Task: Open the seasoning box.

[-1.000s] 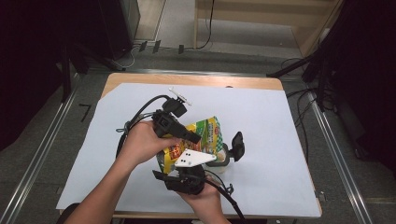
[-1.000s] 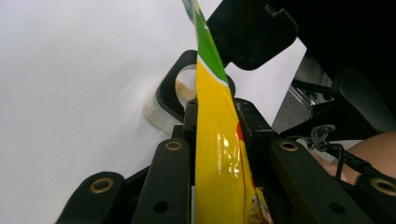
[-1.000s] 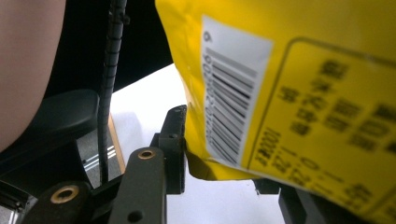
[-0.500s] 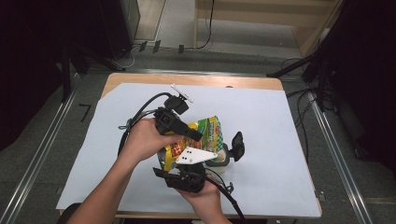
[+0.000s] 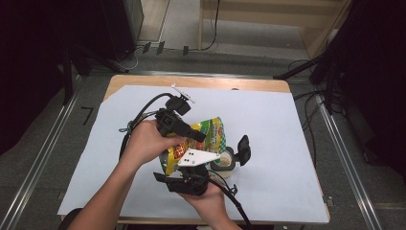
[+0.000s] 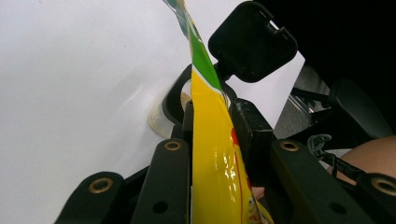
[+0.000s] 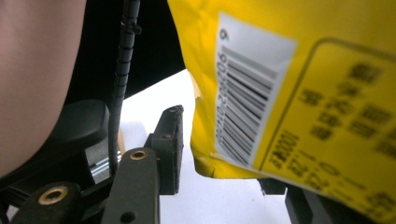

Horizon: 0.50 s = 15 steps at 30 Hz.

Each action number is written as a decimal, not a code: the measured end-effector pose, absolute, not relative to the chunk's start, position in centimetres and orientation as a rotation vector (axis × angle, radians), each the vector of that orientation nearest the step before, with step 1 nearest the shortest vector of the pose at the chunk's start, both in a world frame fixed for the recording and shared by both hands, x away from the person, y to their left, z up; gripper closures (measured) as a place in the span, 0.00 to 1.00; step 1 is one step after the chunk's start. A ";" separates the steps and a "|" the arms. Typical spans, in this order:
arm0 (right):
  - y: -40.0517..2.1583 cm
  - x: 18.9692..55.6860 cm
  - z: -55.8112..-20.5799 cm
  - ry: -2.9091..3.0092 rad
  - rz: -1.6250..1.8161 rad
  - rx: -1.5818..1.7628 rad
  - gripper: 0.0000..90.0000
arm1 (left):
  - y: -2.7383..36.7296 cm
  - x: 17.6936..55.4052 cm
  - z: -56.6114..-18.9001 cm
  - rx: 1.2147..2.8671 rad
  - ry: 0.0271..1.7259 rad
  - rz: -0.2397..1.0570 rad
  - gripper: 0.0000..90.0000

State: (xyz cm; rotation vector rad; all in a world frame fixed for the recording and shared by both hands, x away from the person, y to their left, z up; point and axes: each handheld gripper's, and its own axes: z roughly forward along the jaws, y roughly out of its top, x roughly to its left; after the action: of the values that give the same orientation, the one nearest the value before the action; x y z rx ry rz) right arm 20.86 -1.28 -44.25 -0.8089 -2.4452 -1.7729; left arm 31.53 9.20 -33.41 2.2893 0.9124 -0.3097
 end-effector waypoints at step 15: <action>-1.3 20.7 -44.2 -2.470 -1.785 -0.832 0.74 | 9.0 31.2 -33.2 2.277 0.893 -0.293 0.84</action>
State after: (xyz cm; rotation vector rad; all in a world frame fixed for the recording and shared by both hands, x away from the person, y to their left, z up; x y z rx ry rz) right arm 20.67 -1.30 -44.24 -0.8321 -2.4702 -1.7852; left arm 31.22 9.04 -33.20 2.2769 0.8929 -0.2925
